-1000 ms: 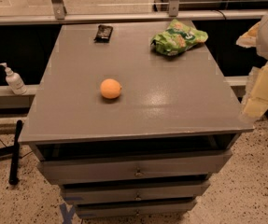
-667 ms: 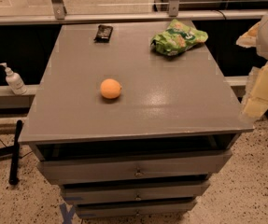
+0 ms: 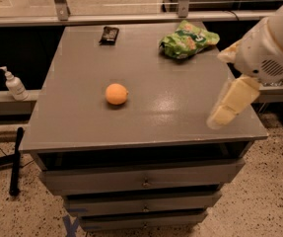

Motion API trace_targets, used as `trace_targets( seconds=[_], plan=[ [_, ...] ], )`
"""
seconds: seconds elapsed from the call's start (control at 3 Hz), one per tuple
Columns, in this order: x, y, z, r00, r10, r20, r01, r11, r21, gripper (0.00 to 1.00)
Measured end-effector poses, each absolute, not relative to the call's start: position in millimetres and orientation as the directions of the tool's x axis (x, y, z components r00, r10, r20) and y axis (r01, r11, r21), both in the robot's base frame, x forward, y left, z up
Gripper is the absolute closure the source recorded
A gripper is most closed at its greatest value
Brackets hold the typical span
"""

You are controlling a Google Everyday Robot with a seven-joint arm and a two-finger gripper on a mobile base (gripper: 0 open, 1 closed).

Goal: Move orange near rxbar chocolate

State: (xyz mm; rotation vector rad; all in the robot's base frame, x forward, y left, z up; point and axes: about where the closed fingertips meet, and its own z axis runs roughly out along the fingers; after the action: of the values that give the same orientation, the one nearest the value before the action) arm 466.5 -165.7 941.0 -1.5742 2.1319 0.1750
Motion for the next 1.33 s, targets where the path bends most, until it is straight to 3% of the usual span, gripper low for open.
trace_targets(
  seconds=[0.67, 1.33],
  plan=[
    [511, -64, 910, -0.142, -0.708, -0.691, -0.937, 0.321, -0.136, 0.00],
    [541, 4, 885, -0.054, -0.611, -0.790, -0.930, 0.319, -0.182, 0.00]
  ],
)
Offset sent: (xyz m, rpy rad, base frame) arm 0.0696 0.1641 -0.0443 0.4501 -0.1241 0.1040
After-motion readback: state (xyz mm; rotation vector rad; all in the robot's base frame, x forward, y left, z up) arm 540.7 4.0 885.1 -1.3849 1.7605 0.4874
